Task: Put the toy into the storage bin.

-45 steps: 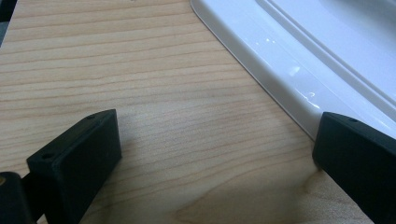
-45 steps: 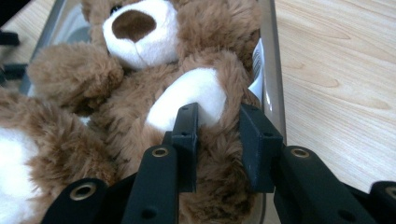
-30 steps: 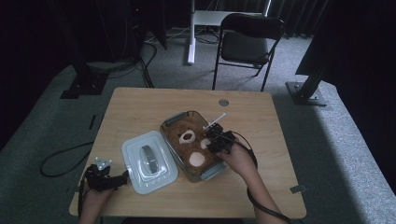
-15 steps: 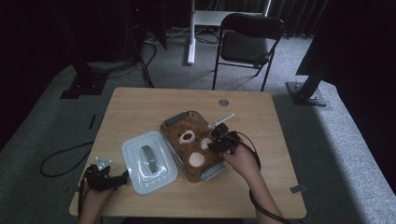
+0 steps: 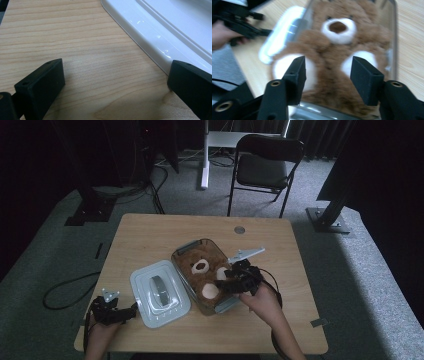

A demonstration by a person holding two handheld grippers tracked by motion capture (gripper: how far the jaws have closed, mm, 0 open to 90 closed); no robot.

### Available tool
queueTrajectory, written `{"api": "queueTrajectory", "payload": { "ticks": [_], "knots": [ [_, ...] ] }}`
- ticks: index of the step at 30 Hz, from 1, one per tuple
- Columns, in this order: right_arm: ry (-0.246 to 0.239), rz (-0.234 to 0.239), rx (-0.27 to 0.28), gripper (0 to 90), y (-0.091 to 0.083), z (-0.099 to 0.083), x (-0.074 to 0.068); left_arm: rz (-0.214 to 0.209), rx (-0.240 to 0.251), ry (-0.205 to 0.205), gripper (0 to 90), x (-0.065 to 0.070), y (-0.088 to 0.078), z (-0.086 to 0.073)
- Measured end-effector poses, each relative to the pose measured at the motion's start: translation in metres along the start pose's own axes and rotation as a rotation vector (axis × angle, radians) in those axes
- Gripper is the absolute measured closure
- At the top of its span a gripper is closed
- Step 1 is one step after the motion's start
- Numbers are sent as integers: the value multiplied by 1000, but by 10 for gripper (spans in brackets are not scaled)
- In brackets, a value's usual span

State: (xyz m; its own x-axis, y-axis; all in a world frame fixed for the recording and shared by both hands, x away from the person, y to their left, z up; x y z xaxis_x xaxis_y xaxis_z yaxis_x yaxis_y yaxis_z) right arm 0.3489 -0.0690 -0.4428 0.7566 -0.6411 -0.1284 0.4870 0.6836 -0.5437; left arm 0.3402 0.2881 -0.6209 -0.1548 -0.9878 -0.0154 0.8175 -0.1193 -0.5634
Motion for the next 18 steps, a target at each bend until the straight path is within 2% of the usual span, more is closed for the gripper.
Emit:
{"api": "queueTrajectory", "payload": {
  "ticks": [1, 2, 3, 4, 5, 6, 7, 8, 9, 11, 16, 17, 18],
  "knots": [
    [-11, 22, 13, 471, -3, 0, -10, 0, 0, 0, 18, 0, 0, 0],
    [-11, 22, 13, 471, -3, 0, -10, 0, 0, 0, 18, 0, 0, 0],
    [-35, 37, 14, 503, -3, -2, -21, 0, 0, 0, 18, 0, 0, 0],
    [-35, 37, 14, 503, -3, -2, -21, 0, 0, 0, 18, 0, 0, 0],
    [-60, 48, 3, 514, 0, -6, -27, 0, 0, 0, 17, 0, 0, 0],
    [-60, 48, 3, 514, 0, -6, -27, 0, 0, 0, 18, 0, 0, 0],
    [-90, 48, -21, 518, 8, -12, -29, 0, 0, 0, 18, 0, 0, 0],
    [-90, 48, -21, 518, 8, -12, -29, 0, 0, 0, 18, 0, 0, 0],
    [-94, 42, -53, 527, 17, -19, -28, 0, 0, 0, 18, 0, 0, 0],
    [-74, 57, -64, 545, 26, -21, -26, 0, 0, 0, 18, 0, 0, 0],
    [-56, 36, -75, 551, 38, -19, -17, 0, 0, 0, 18, 0, 0, 0],
    [-68, 16, -97, 552, 46, -18, -14, 0, 1, 0, 18, 0, 0, 0],
    [-67, 19, -109, 552, 51, -18, -14, 0, 1, 0, 18, 0, 0, 0]
  ]
}}
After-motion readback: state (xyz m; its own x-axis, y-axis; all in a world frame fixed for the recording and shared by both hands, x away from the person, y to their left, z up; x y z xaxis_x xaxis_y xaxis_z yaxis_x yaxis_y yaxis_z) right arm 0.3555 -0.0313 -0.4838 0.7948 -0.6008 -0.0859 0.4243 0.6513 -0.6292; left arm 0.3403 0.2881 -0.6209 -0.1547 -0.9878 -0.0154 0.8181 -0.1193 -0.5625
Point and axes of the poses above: each handheld gripper's, and its own axes: y roughly forward along the jaws, z roughly out of its top, x roughly to its right, the point moved 9 cm from there along y, roughly forward along the jaws, and after that the axes turned 11 degrees about x, right-handed, at the moved point
